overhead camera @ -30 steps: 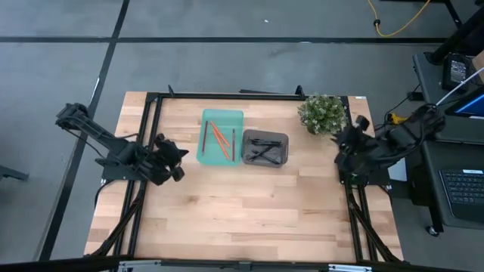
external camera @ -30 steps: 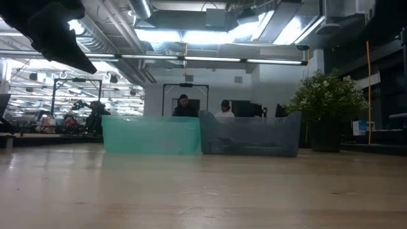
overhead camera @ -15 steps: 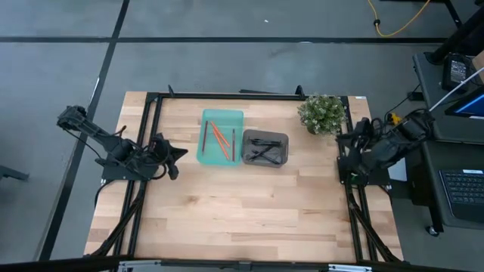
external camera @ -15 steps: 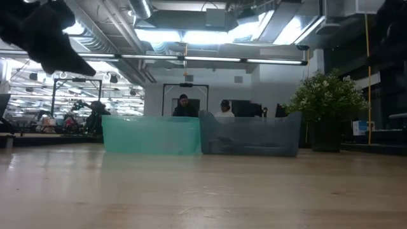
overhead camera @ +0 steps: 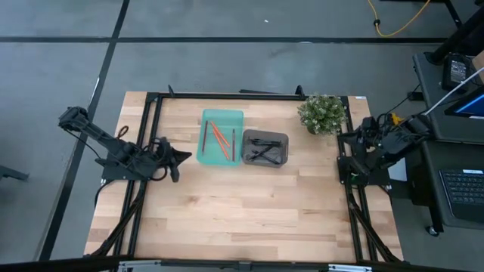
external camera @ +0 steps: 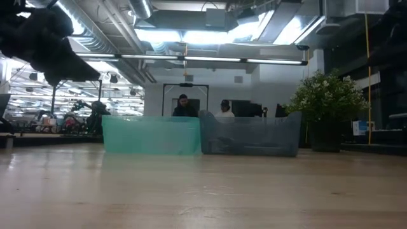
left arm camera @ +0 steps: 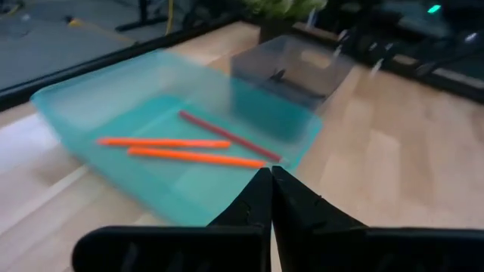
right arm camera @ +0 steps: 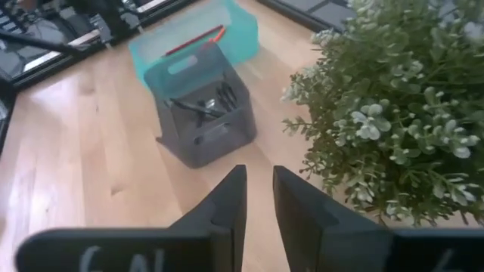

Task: Sort pens & pencils
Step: Return to Home Position

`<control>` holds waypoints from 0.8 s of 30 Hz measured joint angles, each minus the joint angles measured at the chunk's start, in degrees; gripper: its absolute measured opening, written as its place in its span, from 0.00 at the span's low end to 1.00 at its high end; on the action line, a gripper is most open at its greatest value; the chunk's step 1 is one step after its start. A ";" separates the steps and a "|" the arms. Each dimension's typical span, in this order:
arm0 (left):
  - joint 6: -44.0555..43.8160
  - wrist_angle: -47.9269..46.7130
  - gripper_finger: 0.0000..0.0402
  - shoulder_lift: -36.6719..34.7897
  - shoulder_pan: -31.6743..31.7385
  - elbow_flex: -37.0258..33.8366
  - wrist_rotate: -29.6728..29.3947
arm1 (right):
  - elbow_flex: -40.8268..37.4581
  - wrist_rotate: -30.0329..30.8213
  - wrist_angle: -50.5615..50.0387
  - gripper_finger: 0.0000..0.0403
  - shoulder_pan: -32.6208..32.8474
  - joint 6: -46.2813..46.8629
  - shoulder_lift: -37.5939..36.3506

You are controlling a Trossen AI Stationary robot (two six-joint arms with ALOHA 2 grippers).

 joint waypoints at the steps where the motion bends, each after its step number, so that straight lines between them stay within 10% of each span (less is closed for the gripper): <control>1: 1.57 2.85 0.00 0.01 0.00 -0.68 -0.01 | 0.00 0.02 0.03 0.17 -0.50 -0.01 0.00; 10: 10.67 16.99 0.00 0.08 0.07 -2.71 3.97 | -0.91 2.70 17.94 0.17 -3.78 -6.05 0.00; 17: 13.43 22.59 0.00 1.70 0.26 -2.71 6.57 | -13.45 17.27 50.46 0.17 -4.21 -33.65 -0.02; 24: 17.32 33.03 0.00 8.77 0.92 -2.71 11.74 | -24.59 8.59 57.31 0.17 -4.21 -38.46 0.00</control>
